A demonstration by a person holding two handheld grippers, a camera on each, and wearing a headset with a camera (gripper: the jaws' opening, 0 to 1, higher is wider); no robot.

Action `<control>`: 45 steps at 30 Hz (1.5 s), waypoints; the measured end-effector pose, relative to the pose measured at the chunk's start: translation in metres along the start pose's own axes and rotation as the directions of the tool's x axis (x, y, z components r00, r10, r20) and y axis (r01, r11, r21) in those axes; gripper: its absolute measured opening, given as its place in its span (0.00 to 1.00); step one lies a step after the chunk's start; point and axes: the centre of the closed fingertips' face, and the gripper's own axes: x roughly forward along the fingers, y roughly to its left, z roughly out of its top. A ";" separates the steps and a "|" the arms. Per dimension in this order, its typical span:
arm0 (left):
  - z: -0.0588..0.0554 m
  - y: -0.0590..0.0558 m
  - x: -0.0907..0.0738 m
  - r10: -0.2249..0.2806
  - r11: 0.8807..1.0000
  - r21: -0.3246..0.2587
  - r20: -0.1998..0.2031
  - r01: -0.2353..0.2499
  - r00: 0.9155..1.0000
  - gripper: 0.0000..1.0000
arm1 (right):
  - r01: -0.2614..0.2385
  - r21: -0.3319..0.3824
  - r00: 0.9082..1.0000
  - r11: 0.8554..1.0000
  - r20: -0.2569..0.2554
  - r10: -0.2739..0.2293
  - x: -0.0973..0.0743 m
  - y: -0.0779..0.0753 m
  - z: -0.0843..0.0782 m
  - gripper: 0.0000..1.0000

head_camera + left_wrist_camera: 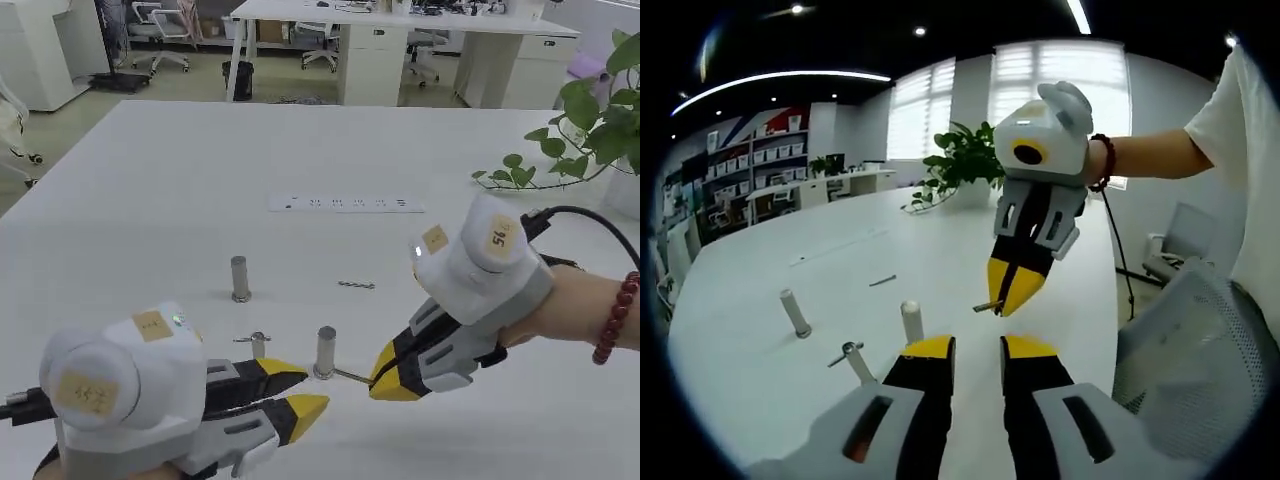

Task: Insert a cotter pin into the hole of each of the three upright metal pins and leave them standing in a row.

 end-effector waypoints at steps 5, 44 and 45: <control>-0.007 0.011 0.007 0.068 0.998 0.007 -0.017 -0.068 0.998 0.20 | 0.030 0.019 0.999 0.999 -0.038 -0.029 0.002 -0.011 -0.004 0.03; -0.031 0.060 0.070 0.316 0.948 -0.029 -0.070 -0.318 0.946 0.23 | 0.147 0.184 0.964 0.972 -0.249 -0.099 0.011 -0.058 -0.029 0.03; -0.032 0.060 0.071 0.316 0.947 -0.032 -0.069 -0.319 0.946 0.23 | 0.147 0.185 0.962 0.972 -0.253 -0.097 0.012 -0.058 -0.030 0.03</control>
